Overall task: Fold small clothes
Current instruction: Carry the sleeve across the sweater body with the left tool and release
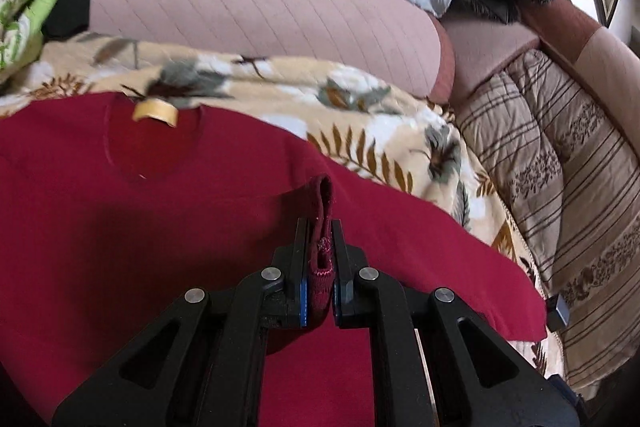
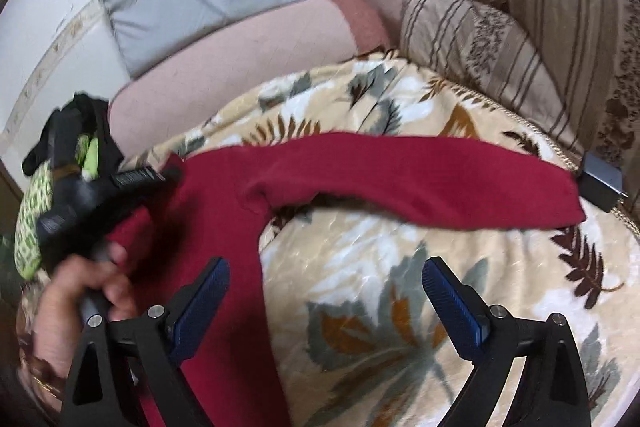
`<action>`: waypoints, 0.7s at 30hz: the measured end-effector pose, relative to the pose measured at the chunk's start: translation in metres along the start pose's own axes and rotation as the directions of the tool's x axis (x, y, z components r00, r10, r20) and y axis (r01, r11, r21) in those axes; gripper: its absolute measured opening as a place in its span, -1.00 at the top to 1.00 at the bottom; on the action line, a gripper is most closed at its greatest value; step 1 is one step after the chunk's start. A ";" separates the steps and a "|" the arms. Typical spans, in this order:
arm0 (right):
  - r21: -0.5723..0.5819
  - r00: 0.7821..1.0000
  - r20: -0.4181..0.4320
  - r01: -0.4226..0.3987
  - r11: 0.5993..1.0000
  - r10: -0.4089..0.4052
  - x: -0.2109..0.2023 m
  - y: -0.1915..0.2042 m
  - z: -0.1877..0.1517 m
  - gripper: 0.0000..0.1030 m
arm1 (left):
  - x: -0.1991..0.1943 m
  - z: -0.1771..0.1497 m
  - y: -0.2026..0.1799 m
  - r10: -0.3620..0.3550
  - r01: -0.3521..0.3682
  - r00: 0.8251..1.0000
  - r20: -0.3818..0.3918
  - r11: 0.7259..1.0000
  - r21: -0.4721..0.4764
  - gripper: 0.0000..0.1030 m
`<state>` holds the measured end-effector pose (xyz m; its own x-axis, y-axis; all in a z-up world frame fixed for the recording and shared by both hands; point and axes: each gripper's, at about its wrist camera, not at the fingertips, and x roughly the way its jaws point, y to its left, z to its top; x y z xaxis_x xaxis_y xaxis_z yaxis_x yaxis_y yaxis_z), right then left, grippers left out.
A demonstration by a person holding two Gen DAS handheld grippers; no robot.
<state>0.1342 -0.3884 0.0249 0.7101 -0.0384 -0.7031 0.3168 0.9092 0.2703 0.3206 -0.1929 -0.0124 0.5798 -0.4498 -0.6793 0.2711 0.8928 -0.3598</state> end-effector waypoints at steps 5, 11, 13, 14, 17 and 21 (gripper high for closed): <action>0.058 1.000 0.001 -0.020 0.998 0.020 -0.002 -0.011 0.005 -0.87 | 0.014 -0.005 0.004 -0.027 0.025 0.999 -0.046 0.999 -0.030 0.87; 0.077 0.999 -0.003 -0.039 0.996 0.039 -0.002 -0.012 0.006 -0.87 | 0.027 -0.018 0.000 -0.083 0.076 0.989 -0.125 0.995 -0.060 0.24; 0.075 0.999 -0.002 -0.037 0.997 0.037 -0.002 -0.011 0.005 -0.87 | 0.028 -0.024 -0.004 -0.124 0.113 0.981 -0.150 0.990 -0.079 -0.04; 0.075 0.999 -0.003 -0.032 0.997 0.032 -0.001 -0.011 0.006 -0.87 | 0.025 -0.027 -0.005 -0.150 0.137 0.976 -0.159 0.987 -0.090 -0.05; 0.086 1.000 -0.001 -0.026 0.996 0.026 0.000 -0.014 0.006 -0.87 | 0.005 -0.032 0.001 -0.195 0.178 0.971 -0.142 0.977 -0.120 -0.05; 0.080 1.000 0.005 -0.021 0.997 0.021 -0.001 -0.013 0.008 -0.87 | -0.042 -0.037 0.043 -0.166 0.149 0.984 -0.072 0.970 -0.191 -0.05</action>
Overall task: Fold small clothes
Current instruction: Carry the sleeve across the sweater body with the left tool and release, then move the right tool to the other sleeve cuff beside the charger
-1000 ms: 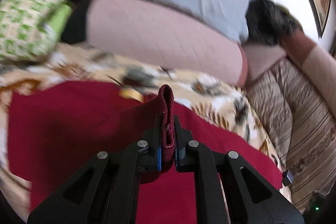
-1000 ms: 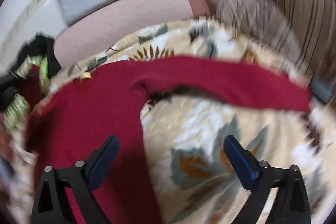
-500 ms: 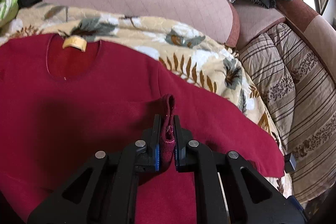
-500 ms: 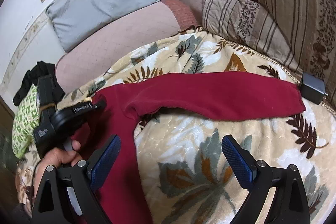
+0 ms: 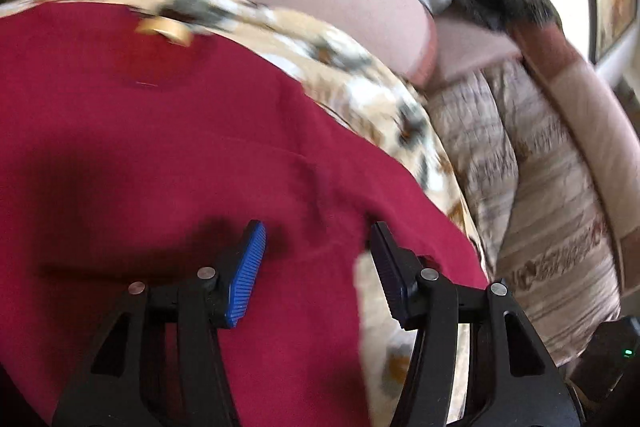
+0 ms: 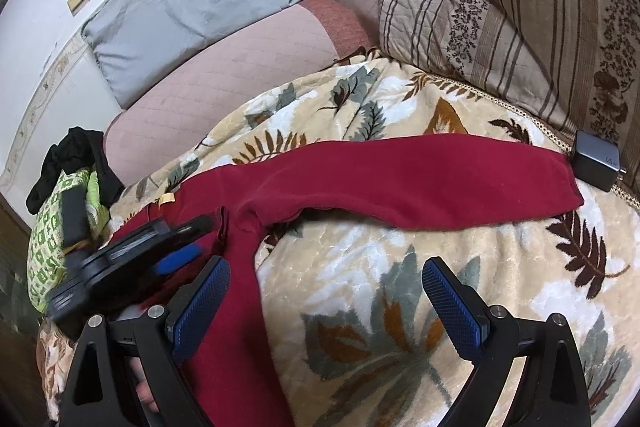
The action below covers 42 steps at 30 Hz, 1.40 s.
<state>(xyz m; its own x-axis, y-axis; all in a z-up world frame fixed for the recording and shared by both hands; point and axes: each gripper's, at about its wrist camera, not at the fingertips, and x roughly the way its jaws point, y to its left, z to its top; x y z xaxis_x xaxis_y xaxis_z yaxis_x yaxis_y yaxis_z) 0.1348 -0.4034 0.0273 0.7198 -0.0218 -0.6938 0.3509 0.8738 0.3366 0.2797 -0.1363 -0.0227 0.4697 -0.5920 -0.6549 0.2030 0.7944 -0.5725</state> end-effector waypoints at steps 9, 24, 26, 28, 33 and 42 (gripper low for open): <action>-0.065 1.000 -0.009 0.009 0.998 -0.009 0.005 0.022 -0.008 -0.87 | -0.071 0.042 0.156 0.320 -0.281 0.944 0.086 0.911 -0.300 -0.04; -0.164 0.999 -0.044 0.007 0.986 -0.015 0.023 0.060 -0.027 -0.87 | -0.089 0.095 0.208 0.206 -0.128 0.967 0.152 0.904 -0.407 -0.08; -0.169 0.998 -0.055 0.005 0.986 -0.015 0.026 0.061 -0.027 -0.87 | -0.076 0.097 0.219 0.235 -0.177 0.968 0.091 0.890 -0.420 -0.07; -0.175 0.998 -0.059 0.006 0.985 -0.016 0.029 0.063 -0.027 -0.87 | -0.080 0.098 0.215 0.230 -0.167 0.967 0.109 0.897 -0.409 -0.07; -0.173 0.999 -0.040 0.014 0.985 -0.021 0.026 0.061 -0.023 -0.87 | -0.112 0.069 0.178 0.241 -0.178 0.954 0.178 0.934 -0.309 -0.08; -0.076 0.992 0.037 0.126 0.989 -0.123 0.009 0.013 -0.004 -0.87 | -0.132 -0.077 0.116 0.209 -0.172 0.956 0.205 0.968 -0.182 -0.25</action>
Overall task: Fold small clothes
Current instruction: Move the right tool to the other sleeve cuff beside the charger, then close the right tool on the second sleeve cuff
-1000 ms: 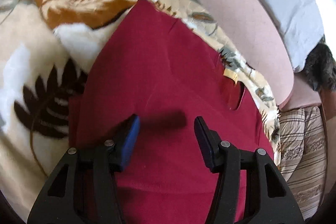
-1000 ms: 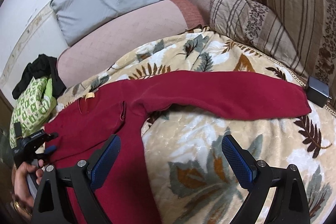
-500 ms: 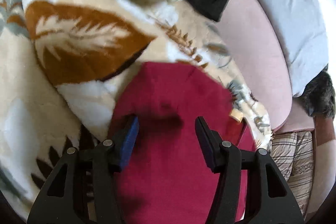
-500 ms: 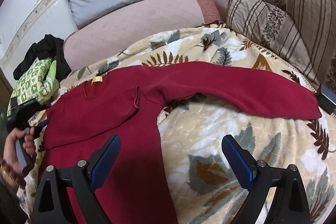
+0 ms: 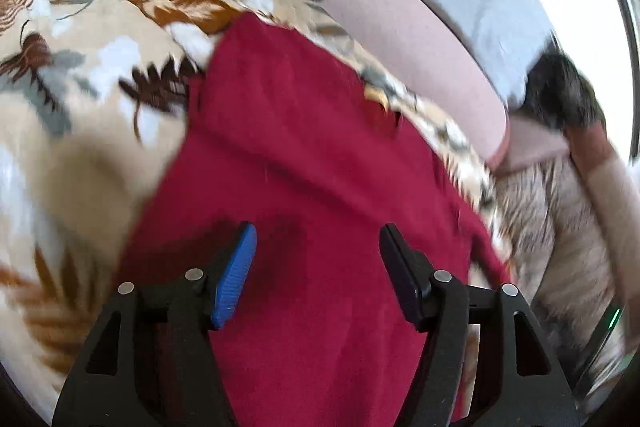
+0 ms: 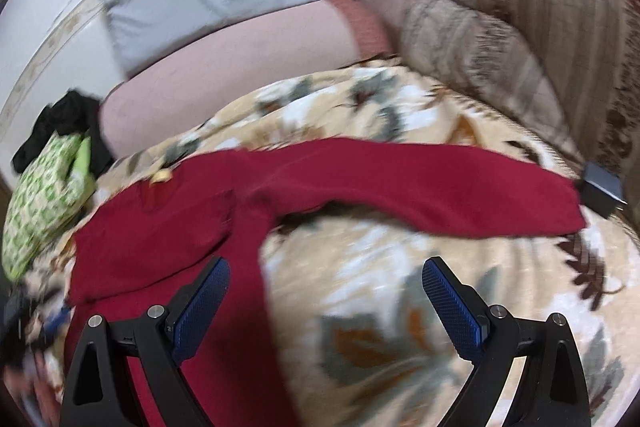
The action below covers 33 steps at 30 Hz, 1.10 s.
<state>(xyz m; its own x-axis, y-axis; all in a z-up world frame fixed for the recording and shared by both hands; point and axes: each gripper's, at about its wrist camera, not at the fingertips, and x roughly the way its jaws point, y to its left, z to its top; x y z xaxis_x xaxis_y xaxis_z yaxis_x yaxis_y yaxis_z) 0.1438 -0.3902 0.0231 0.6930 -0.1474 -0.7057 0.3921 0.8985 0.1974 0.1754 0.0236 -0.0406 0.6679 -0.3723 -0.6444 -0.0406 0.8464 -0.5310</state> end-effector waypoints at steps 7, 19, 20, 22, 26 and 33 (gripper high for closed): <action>0.145 0.987 0.099 0.114 0.983 -0.129 -0.022 -0.121 0.032 -0.83 | 0.023 -0.027 -0.019 0.101 -0.109 0.994 0.046 0.969 0.222 -0.47; 0.549 0.969 -0.024 -0.194 0.813 0.247 0.032 -0.259 0.004 -0.08 | 0.030 -0.031 -0.025 0.144 -0.152 0.988 0.049 0.953 0.262 -0.55; 0.568 0.966 -0.012 -0.206 0.797 0.258 0.035 -0.262 0.005 -0.08 | 0.030 -0.030 -0.024 0.142 -0.150 0.989 0.048 0.954 0.260 -0.55; 0.600 0.963 0.005 -0.218 0.770 0.269 0.043 -0.265 0.007 -0.05 | 0.030 -0.029 -0.023 0.138 -0.146 0.989 0.047 0.955 0.258 -0.55; 0.664 0.968 0.052 -0.218 0.716 0.247 0.045 -0.271 0.006 -0.03 | 0.031 -0.028 -0.023 0.140 -0.148 0.989 0.046 0.954 0.262 -0.56; 0.659 0.983 0.029 -0.157 0.735 0.184 0.045 -0.269 0.007 0.31 | 0.030 -0.028 -0.022 0.144 -0.151 0.989 0.045 0.952 0.265 -0.56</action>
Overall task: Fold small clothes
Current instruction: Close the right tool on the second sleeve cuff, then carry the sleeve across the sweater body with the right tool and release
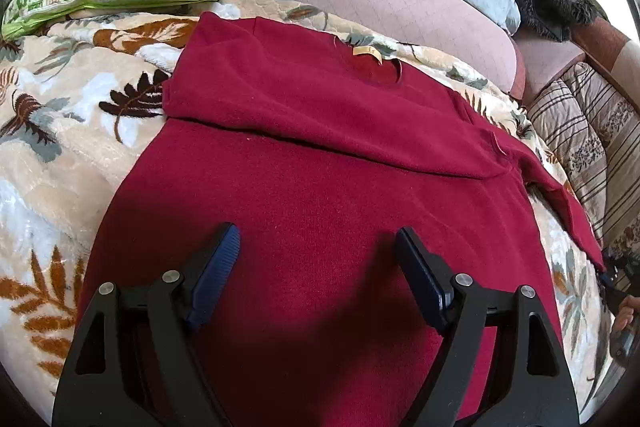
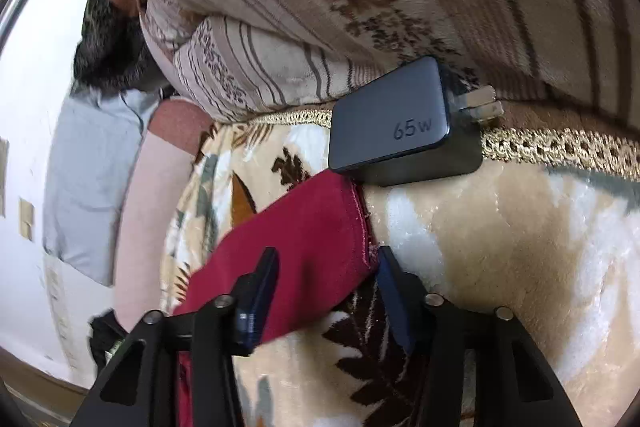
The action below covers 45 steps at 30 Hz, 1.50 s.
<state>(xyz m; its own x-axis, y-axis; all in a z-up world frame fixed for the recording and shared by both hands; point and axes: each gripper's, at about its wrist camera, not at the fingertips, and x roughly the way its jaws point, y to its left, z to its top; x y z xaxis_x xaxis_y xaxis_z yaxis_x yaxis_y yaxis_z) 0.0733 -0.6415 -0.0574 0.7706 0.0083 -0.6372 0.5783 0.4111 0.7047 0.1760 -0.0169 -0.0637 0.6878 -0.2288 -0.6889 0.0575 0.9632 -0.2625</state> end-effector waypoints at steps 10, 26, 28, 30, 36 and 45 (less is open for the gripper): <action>-0.361 0.993 0.097 -0.025 0.932 0.064 -0.018 0.120 -0.044 0.85 | -0.001 0.000 0.001 -0.006 0.006 1.000 0.001 1.000 -0.004 -0.57; -0.745 0.882 -0.430 -0.467 0.477 0.192 0.111 0.349 -0.336 0.85 | -0.006 -0.002 0.006 -0.048 0.049 0.999 0.014 0.998 -0.041 -0.57; -0.783 0.890 -0.448 -0.439 0.441 0.089 0.133 0.338 -0.357 0.69 | -0.006 -0.002 0.005 -0.049 0.050 0.999 0.013 0.998 -0.042 -0.57; -0.763 0.871 -0.491 -0.443 0.470 0.025 0.147 0.328 -0.358 0.42 | -0.007 -0.002 0.005 -0.051 0.052 0.999 0.014 0.998 -0.043 -0.57; -0.691 0.866 -0.488 -0.461 0.557 0.111 0.117 0.317 -0.315 -0.03 | -0.021 0.005 0.003 -0.098 0.100 0.994 0.039 0.994 -0.045 -0.57; -0.725 0.933 -0.349 -0.209 0.656 -0.087 0.102 0.278 -0.263 -0.04 | 0.019 0.105 -0.014 -0.283 0.277 0.959 -0.029 0.952 -0.132 -0.57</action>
<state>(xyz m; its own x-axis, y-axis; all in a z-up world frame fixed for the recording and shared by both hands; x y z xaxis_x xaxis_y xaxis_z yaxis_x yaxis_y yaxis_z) 0.2429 -0.2869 -0.0083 0.5753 0.2895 -0.7650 0.0239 0.9289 0.3695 0.2640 -0.0197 -0.0019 0.6216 -0.4964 -0.6059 0.1503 0.8348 -0.5297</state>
